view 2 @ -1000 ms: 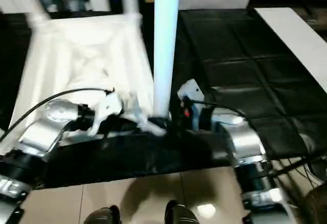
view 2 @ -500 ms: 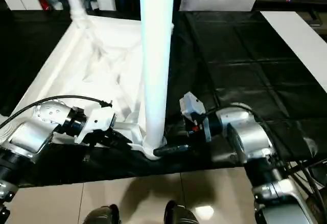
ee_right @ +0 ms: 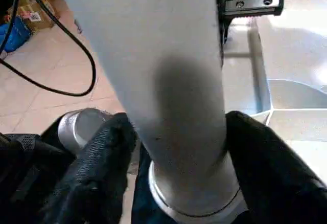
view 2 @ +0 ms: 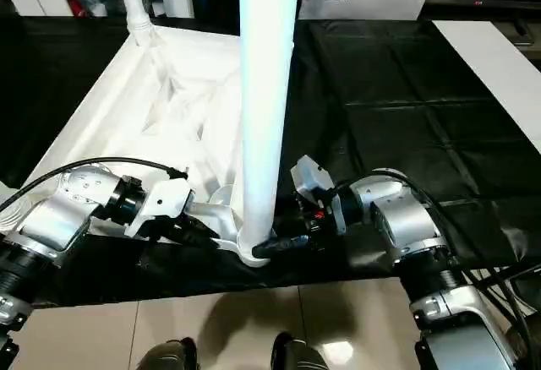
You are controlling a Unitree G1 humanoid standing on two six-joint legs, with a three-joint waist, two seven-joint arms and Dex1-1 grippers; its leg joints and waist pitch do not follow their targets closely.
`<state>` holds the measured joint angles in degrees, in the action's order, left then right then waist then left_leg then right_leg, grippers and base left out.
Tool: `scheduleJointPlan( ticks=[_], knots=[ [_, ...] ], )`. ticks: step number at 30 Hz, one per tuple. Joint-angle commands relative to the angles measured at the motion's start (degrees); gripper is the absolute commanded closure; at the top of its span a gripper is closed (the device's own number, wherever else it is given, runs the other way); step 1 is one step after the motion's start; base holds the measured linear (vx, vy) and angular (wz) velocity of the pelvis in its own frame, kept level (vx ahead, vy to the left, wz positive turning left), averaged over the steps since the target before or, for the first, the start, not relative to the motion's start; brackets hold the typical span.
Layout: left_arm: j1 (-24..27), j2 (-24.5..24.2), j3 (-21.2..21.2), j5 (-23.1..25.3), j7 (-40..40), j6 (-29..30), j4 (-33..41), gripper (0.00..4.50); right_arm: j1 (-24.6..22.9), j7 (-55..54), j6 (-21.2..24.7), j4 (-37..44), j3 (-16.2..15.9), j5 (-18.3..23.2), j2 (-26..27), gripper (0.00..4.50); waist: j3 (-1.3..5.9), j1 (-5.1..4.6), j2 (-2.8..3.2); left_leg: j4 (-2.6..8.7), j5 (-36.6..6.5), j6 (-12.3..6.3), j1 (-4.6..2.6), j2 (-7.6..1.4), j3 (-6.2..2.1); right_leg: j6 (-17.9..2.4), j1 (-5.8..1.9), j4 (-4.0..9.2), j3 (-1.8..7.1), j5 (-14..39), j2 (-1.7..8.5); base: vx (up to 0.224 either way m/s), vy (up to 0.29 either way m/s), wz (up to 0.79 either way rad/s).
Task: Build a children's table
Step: Rotate leg to tighten
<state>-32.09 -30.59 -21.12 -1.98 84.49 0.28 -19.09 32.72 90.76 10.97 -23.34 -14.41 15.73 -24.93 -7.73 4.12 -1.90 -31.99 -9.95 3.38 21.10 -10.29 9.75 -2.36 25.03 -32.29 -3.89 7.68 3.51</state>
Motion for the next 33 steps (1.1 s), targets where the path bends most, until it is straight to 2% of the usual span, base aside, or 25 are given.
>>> scheduleJointPlan(
  ticks=[1, 5, 8, 9, 10, 11, 12, 13, 15, 16, 17, 19, 20, 21, 22, 23, 24, 25, 26, 27, 28, 30, 31, 33],
  knots=[
    [0.14, 0.42, -3.88, 1.49, 2.92, -1.45, -0.95, 4.50, 0.95, 1.74, 1.33, 0.80, -1.49, 2.41, -0.44, 2.00, 4.07, -0.30, -0.24, 2.84, -5.73, -7.46, -0.58, -2.90, -0.04, -13.07, -3.95, 2.31, 2.84, 13.27, 4.37, 0.000, 0.000, 0.00],
    [0.17, 0.43, -3.80, 1.42, 2.85, -1.06, -1.07, 4.50, 0.76, 1.74, 2.88, 1.64, -2.65, 3.62, -1.16, 2.23, 4.01, 0.00, -0.20, 2.87, -6.19, -6.99, -0.71, -2.99, -0.04, -12.70, -3.86, 2.37, 2.91, 14.58, 4.42, 0.000, 0.000, 0.00],
    [0.41, 0.70, -3.23, 1.18, 1.71, 0.52, -0.94, 4.50, 0.09, 1.74, 7.16, 3.33, -1.15, 4.90, -0.16, 2.36, 3.88, 0.19, -0.11, 2.93, -6.88, -6.52, -0.70, -3.00, -0.08, -12.37, -3.79, 2.46, 2.94, 15.68, 4.43, 0.000, 0.000, 0.00],
    [0.41, 0.70, -3.23, 1.18, 1.71, 0.52, -0.94, 4.50, 0.09, 1.74, 7.16, 3.33, -1.15, 4.90, -0.16, 2.36, 3.89, 0.24, -0.17, 2.92, -7.12, -6.25, -0.70, -3.01, -0.08, -12.16, -3.77, 2.52, 2.95, 16.12, 4.47, 0.000, 0.000, 0.00],
    [0.48, 1.29, -2.40, 1.26, -0.74, 3.27, -0.63, 4.50, -0.74, 0.11, 10.14, 4.92, 0.21, 4.89, 0.90, 2.37, 3.93, 0.21, -0.28, 2.92, -7.11, -6.15, -0.68, -2.99, -0.07, -12.08, -3.81, 2.48, 2.96, 16.11, 4.43, 0.000, 0.000, 0.00],
    [0.48, 1.34, -2.33, 1.25, -0.92, 3.49, -0.59, 4.50, -0.80, -0.12, 10.25, 5.00, 0.23, 4.87, 0.96, 2.37, 3.89, 0.26, -0.22, 2.93, -7.07, -6.00, -0.68, -3.02, -0.05, -12.09, -3.77, 2.44, 3.02, 16.01, 4.41, 0.000, 0.000, 0.00],
    [0.49, 2.51, -0.84, 1.02, -4.86, 8.23, 0.26, 4.50, -2.09, -5.23, 12.60, 6.83, 0.66, 4.50, 2.08, 2.37, 3.78, 0.32, -0.25, 3.00, -7.21, -5.63, -0.68, -3.09, -0.03, -11.90, -3.77, 2.51, 3.09, 16.45, 4.45, 0.000, 0.000, 0.00],
    [0.55, 3.09, -0.24, 0.66, -6.18, 9.98, 0.86, 4.50, -2.51, -7.98, 12.78, 7.25, 0.72, 3.85, 2.68, 2.37, 3.63, 0.32, -0.32, 3.05, -7.75, -5.18, -0.58, -2.94, -0.12, -11.39, -3.71, 2.69, 3.04, 17.96, 4.43, 0.000, 0.000, 0.00],
    [0.73, 4.44, 1.11, -0.31, -9.05, 13.88, 2.38, 4.50, -3.44, -14.44, 12.79, 8.06, 0.80, 2.12, 4.11, 2.37, 3.14, -0.01, -0.33, 3.17, -10.53, -3.54, -0.58, -2.66, -0.31, -9.54, -3.39, 3.41, 3.09, 24.75, 4.60, 0.000, 0.000, 0.00],
    [0.78, 5.47, 1.81, -0.20, -11.53, 15.87, 3.42, 4.50, -3.80, -19.27, 13.62, 8.29, 1.17, 0.80, 5.48, 2.37, 2.82, -0.41, -0.49, 3.35, -13.50, -2.07, -0.83, -2.34, -0.61, -6.57, -3.21, 4.43, 3.00, 33.80, 4.86, -0.052, -0.012, -0.02],
    [0.78, 5.47, 1.81, -0.20, -11.53, 15.87, 3.42, 4.50, -3.80, -19.27, 13.62, 8.29, 1.17, 0.80, 5.48, 2.38, 2.73, -0.74, -0.60, 3.44, -14.07, -1.83, -0.66, -2.08, -0.80, -5.47, -3.33, 4.71, 2.80, 36.46, 4.88, -0.052, -0.012, -0.02],
    [0.83, 8.09, 3.35, -0.29, -16.45, 20.69, 5.45, 4.50, -4.23, -28.76, 16.77, 8.92, 2.90, -0.72, 9.09, 2.40, 2.39, -1.71, -0.45, 3.64, -15.56, -0.75, -0.50, -1.84, -1.13, -2.89, -3.17, 5.40, 2.45, 41.72, 4.75, -0.055, -0.002, -0.08],
    [0.57, 10.20, 4.33, 0.23, -20.34, 22.84, 6.02, 4.50, -4.26, -34.03, 18.49, 9.25, 3.86, -1.93, 11.57, 2.40, 2.45, -2.48, -0.61, 3.53, -15.87, 0.05, -0.29, -1.67, -1.39, -1.63, -3.28, 5.61, 2.23, 43.41, 4.73, -0.055, 0.001, -0.09],
    [0.53, 10.63, 4.52, 0.34, -21.11, 23.31, 6.17, 4.50, -4.32, -35.00, 18.89, 9.44, 4.08, -2.21, 12.06, 2.42, 2.44, -2.69, -0.62, 3.60, -16.01, 0.02, -0.06, -1.56, -1.54, -1.16, -3.48, 5.85, 1.96, 44.08, 4.77, 0.000, 0.000, 0.00],
    [0.44, 11.60, 4.94, 0.61, -22.83, 24.36, 6.52, 4.50, -4.45, -37.17, 19.79, 9.86, 4.56, -2.84, 13.18, 2.42, 2.47, -3.14, -0.43, 3.67, -16.64, 0.16, 0.09, -1.49, -1.72, -0.32, -3.59, 6.10, 1.71, 44.34, 4.73, -0.031, 0.020, -0.18],
    [0.10, 14.41, 6.00, 1.36, -27.46, 26.88, 6.74, 4.50, -4.07, -42.75, 22.07, 9.70, 6.33, -3.28, 16.50, 2.44, 2.59, -3.58, -0.55, 3.63, -16.38, -0.17, -0.02, -1.51, -1.74, -0.43, -3.53, 6.25, 1.66, 43.07, 4.76, -0.031, 0.020, -0.18],
    [-0.45, 18.99, 7.48, 2.33, -34.33, 31.67, 7.25, 4.50, -3.54, -51.82, 24.68, 9.49, 8.15, -4.48, 21.32, 2.44, 2.62, -3.96, -0.28, 3.84, -16.31, -0.08, 0.03, -1.73, -1.89, -1.20, -3.56, 6.21, 1.53, 40.84, 4.58, 0.000, 0.000, 0.00],
    [-0.45, 18.99, 7.48, 2.33, -34.33, 31.67, 7.25, 4.50, -3.54, -51.82, 24.68, 9.49, 8.15, -4.48, 21.32, 2.44, 2.52, -4.13, -0.29, 3.88, -16.48, 0.04, 0.00, -1.77, -1.91, -1.51, -3.38, 6.23, 1.47, 40.31, 4.57, 0.000, 0.000, 0.00],
    [-0.82, 20.93, 8.14, 2.90, -37.56, 33.01, 7.19, 4.50, -3.40, -54.94, 25.95, 9.59, 8.62, -4.62, 23.11, 2.44, 2.70, -4.28, -0.40, 3.72, -17.46, -0.45, -0.46, -1.55, -1.88, -1.63, -3.26, 6.43, 1.36, 40.08, 4.58, 0.000, 0.000, 0.00],
    [-1.35, 23.17, 8.83, 3.26, -41.04, 34.27, 7.07, 4.50, -3.36, -58.96, 27.55, 9.83, 9.79, -4.29, 25.50, 2.44, 2.68, -4.50, -0.37, 3.71, -17.06, -0.73, -0.50, -1.59, -1.74, -2.08, -3.18, 6.31, 1.56, 38.79, 4.52, 0.000, 0.000, 0.00],
    [-1.91, 24.67, 9.11, 3.33, -42.97, 34.51, 6.68, 4.50, -3.54, -60.92, 27.65, 10.20, 10.18, -4.38, 26.81, 2.44, 2.77, -4.74, -0.26, 3.83, -16.57, -1.57, -0.60, -1.76, -1.63, -3.35, -3.07, 6.16, 1.70, 35.63, 4.40, 0.000, 0.000, 0.00],
    [-2.21, 25.18, 9.08, 3.49, -43.57, 34.34, 6.37, 4.50, -3.85, -61.15, 26.48, 10.60, 9.68, -4.99, 26.82, 2.44, 3.02, -4.55, -0.15, 3.84, -15.64, -2.19, -0.62, -1.84, -1.50, -3.97, -3.19, 5.93, 1.91, 32.61, 4.39, 0.000, 0.000, 0.00],
    [-2.31, 25.38, 9.02, 3.65, -43.82, 34.30, 6.31, 4.50, -4.12, -61.60, 25.45, 10.82, 9.67, -5.39, 26.91, 2.44, 3.02, -4.44, -0.09, 3.91, -14.78, -3.14, -0.67, -2.03, -1.18, -5.58, -3.05, 5.47, 2.29, 27.33, 4.08, 0.000, 0.000, 0.00],
    [-2.34, 25.44, 8.78, 4.18, -44.15, 34.35, 6.41, 4.50, -4.57, -62.11, 24.25, 11.16, 10.45, -5.48, 27.22, 1.90, 3.12, -4.32, -0.09, 3.89, -13.93, -3.64, -0.53, -1.99, -1.06, -6.38, -3.28, 5.13, 2.45, 25.07, 4.11, 0.000, 0.000, 0.00]
  ],
)
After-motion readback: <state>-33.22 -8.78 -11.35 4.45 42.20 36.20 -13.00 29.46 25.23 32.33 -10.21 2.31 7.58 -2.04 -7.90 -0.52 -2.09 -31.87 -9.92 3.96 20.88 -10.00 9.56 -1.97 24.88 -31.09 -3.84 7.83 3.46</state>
